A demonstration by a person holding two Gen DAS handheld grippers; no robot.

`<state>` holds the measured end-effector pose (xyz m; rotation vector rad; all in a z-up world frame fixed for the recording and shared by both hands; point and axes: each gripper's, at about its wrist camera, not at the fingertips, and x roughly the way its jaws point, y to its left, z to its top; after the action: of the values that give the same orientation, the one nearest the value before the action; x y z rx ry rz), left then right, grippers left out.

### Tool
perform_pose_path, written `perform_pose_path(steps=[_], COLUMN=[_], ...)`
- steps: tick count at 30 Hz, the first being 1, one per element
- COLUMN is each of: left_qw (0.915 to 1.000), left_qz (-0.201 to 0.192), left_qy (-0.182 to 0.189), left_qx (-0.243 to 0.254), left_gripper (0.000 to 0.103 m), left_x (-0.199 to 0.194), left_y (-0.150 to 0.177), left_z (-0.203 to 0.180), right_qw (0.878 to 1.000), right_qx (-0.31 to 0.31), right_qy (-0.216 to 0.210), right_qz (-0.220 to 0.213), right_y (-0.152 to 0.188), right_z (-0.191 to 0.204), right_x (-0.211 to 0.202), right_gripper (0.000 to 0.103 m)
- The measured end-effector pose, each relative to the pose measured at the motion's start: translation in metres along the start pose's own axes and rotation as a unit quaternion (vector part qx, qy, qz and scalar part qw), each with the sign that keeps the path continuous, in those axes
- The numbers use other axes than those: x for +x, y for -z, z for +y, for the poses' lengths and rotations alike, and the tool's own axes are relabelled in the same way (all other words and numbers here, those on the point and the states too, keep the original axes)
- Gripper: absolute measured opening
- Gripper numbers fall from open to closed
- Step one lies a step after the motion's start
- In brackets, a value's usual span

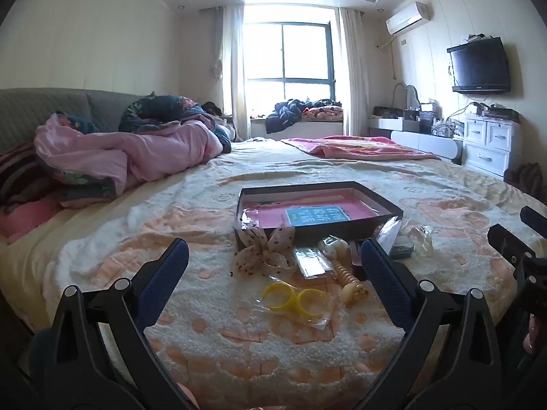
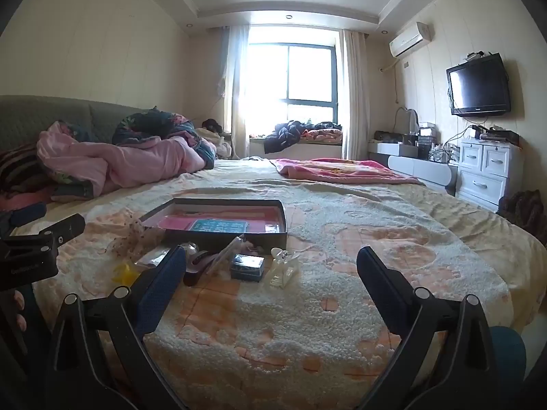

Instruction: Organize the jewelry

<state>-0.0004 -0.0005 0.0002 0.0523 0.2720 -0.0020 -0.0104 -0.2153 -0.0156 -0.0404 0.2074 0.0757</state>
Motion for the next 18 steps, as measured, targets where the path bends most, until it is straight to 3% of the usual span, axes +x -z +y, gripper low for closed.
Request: perform_pose_path(steps=[18], left_qw=[0.9999], left_qz=[0.013], left_qy=[0.007], left_qx=[-0.007], left_gripper=[0.092], left_x=[-0.001], left_y=[0.0015], left_z=[0.0017], right_qw=[1.0], right_qx=[0.001], right_qy=[0.004], right_qz=[0.011], right_y=[0.0022], right_z=[0.0002], right_x=[0.0047], right_gripper=[0.097])
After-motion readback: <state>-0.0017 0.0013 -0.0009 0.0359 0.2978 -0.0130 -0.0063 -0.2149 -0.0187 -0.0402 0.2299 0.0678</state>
